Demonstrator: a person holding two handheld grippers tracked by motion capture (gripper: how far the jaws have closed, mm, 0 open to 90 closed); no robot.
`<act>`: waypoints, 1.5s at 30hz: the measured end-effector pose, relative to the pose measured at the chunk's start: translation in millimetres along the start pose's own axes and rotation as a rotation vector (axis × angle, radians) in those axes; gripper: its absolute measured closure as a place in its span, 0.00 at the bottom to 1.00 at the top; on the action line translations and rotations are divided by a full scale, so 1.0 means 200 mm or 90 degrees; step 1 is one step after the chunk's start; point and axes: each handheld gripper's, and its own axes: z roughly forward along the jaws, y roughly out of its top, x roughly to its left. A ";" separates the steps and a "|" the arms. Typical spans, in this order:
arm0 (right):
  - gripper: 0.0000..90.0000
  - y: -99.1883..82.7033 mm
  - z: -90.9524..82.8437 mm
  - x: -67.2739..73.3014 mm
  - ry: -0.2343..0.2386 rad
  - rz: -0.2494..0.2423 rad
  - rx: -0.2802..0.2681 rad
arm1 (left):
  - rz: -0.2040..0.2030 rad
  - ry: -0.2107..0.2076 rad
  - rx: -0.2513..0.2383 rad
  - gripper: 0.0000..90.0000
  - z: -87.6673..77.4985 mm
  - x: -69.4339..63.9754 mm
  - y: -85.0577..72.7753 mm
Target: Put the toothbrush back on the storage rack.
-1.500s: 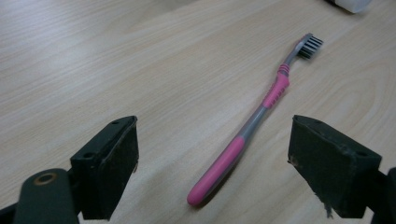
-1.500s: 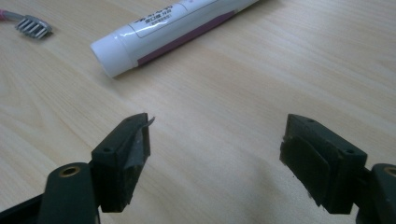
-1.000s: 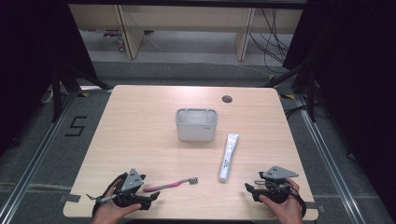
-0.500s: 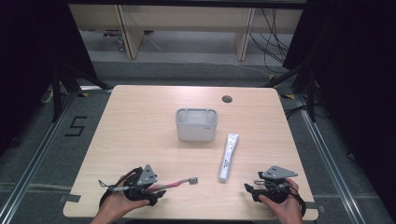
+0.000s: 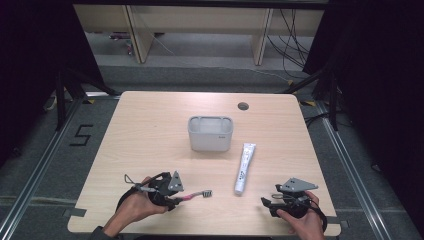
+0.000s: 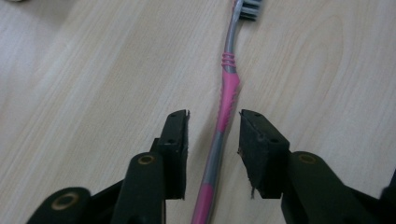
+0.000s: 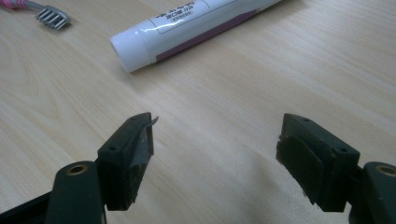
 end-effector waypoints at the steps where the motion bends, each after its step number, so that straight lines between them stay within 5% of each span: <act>1: 0.30 0.00 0.00 0.00 0.006 -0.001 0.001 | 0.005 -0.006 0.007 0.73 0.00 0.00 0.01; 13: 0.30 0.00 0.00 0.00 0.004 -0.012 0.004 | 0.049 -0.039 0.103 0.82 0.07 -0.01 0.09; 15: 0.30 0.00 0.00 0.01 0.010 0.008 0.010 | 0.050 -0.042 0.119 0.84 0.07 -0.01 0.10; 31: 0.30 0.00 0.00 0.02 0.016 -0.001 0.011 | 0.041 -0.069 0.172 0.91 0.12 0.03 0.16; 40: 0.30 0.00 0.01 0.02 0.016 -0.007 0.012 | 0.058 -0.066 0.181 0.92 0.13 0.02 0.17; 45: 0.30 0.00 0.01 0.01 0.014 -0.010 0.006 | 0.045 -0.058 0.126 0.92 0.05 0.04 0.19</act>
